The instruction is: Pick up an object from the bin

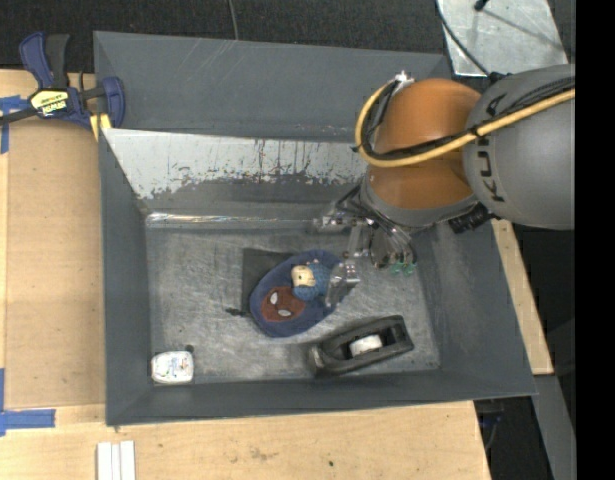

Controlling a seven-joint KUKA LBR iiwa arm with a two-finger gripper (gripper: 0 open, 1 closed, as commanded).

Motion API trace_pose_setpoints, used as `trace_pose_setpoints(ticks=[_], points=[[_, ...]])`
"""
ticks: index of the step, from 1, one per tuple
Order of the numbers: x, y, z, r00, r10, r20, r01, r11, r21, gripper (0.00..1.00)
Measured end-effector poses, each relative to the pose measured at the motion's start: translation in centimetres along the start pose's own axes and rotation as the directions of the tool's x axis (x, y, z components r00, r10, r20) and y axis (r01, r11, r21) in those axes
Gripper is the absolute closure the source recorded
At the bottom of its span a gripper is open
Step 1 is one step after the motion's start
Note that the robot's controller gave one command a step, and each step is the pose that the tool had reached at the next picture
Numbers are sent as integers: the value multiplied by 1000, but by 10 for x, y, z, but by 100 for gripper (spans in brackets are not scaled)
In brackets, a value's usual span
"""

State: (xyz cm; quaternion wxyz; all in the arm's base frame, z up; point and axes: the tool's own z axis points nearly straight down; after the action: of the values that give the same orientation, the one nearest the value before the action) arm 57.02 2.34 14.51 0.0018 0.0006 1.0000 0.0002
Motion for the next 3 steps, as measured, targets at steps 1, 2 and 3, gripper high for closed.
trace_pose_setpoints(ticks=[1, 2, 3], points=[[-8, 16, 57, 997, 83, 5, -83, 997, 3, 0], [-5, 17, 59, 997, 81, -10, -81, 997, 3, 100], [-9, 17, 58, 996, 83, 11, -83, 997, 1, 0]])
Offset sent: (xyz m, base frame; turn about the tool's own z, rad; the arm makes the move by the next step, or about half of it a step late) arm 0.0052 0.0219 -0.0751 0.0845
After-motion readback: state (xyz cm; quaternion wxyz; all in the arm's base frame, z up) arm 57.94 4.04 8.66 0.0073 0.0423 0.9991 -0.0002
